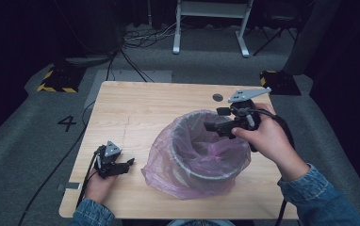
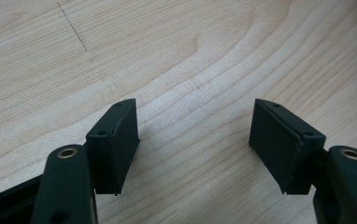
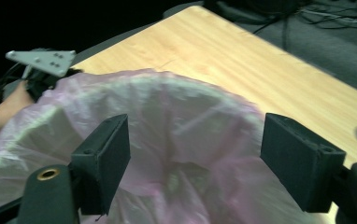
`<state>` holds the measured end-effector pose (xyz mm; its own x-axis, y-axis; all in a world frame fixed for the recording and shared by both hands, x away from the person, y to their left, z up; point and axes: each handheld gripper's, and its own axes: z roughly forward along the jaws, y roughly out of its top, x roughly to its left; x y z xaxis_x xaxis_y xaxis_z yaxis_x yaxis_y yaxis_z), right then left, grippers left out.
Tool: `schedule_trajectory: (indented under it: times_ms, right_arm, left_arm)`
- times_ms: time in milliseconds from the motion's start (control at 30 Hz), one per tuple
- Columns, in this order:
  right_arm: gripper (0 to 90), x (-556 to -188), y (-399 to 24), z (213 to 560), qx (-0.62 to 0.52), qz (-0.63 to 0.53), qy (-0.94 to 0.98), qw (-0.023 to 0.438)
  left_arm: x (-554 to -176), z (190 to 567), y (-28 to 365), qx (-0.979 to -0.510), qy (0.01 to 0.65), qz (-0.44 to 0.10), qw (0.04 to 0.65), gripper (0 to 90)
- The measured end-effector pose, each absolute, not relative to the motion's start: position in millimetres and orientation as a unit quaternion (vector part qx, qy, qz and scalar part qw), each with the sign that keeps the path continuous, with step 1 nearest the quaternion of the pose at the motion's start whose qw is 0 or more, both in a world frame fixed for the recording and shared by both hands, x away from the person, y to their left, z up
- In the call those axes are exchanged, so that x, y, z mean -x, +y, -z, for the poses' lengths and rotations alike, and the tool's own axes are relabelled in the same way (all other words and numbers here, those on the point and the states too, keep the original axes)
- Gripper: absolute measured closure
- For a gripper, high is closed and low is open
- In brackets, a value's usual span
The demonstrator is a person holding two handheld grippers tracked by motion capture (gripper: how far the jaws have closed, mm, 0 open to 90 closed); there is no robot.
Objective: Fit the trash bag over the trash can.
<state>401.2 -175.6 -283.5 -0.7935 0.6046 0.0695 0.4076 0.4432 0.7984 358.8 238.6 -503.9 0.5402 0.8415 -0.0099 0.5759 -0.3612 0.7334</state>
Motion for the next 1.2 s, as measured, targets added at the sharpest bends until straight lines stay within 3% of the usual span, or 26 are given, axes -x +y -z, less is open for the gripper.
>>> schedule_trajectory:
  times_ms: [700, 1200]
  right_arm:
    - [22.8, -379, -274, 262, -0.355, -0.442, 0.806, 0.171]
    - [22.3, -359, -328, 283, -0.396, -0.43, 0.792, 0.177]
  left_arm:
    - [-351, 504, 248, -0.806, 0.437, -0.186, 0.353, 32.2]
    - [-342, 504, 254, -0.809, 0.433, -0.184, 0.353, 28.2]
